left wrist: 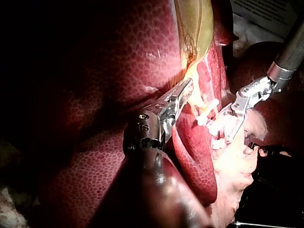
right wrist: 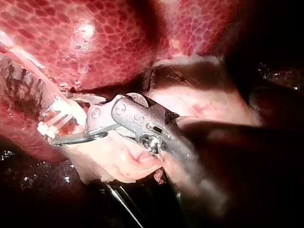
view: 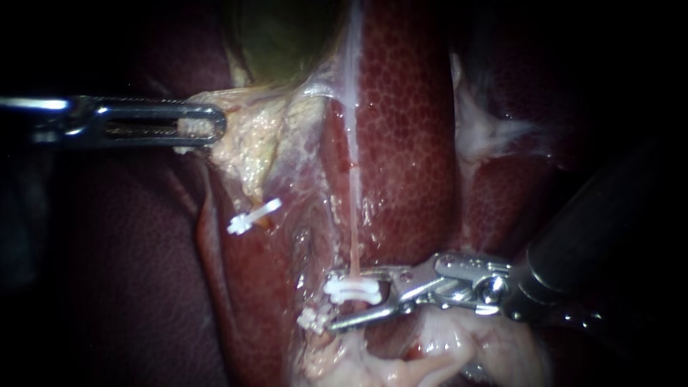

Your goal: Going back second clip right tube

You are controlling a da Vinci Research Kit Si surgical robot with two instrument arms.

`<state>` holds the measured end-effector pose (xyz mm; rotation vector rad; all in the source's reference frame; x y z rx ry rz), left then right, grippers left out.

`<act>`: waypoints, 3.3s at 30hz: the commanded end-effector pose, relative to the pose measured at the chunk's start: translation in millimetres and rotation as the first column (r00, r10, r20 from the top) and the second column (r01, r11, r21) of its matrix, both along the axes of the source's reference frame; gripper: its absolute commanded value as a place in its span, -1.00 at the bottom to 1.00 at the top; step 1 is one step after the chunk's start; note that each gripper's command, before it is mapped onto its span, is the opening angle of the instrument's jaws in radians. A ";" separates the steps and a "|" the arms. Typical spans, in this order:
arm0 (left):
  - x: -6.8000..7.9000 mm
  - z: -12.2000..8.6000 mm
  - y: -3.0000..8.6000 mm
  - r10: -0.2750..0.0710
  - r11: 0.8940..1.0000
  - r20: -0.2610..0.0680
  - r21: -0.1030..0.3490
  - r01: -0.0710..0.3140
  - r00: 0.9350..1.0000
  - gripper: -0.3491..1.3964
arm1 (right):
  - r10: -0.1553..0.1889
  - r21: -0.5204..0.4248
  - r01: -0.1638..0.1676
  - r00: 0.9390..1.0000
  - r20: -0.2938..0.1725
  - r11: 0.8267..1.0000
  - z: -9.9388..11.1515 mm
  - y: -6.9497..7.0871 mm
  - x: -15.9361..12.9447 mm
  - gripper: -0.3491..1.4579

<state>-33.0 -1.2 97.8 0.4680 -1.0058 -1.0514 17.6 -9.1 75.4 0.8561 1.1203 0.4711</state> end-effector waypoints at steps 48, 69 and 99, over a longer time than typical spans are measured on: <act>0.0 0.0 -0.1 0.000 1.000 0.000 0.000 0.000 1.000 -0.94 | 0.045 0.004 -0.045 0.999 -0.024 0.999 0.2 2.6 -0.8 0.05; -0.1 0.0 0.0 -0.001 1.000 -0.001 0.000 0.001 1.000 -0.94 | 0.113 0.009 -0.113 0.993 0.020 0.994 1.2 4.2 0.6 0.05; 0.1 0.0 -0.2 0.000 1.000 0.000 -0.001 0.000 1.000 -0.94 | 0.066 -0.235 -0.089 0.992 -0.105 0.968 -10.7 11.1 -8.5 0.05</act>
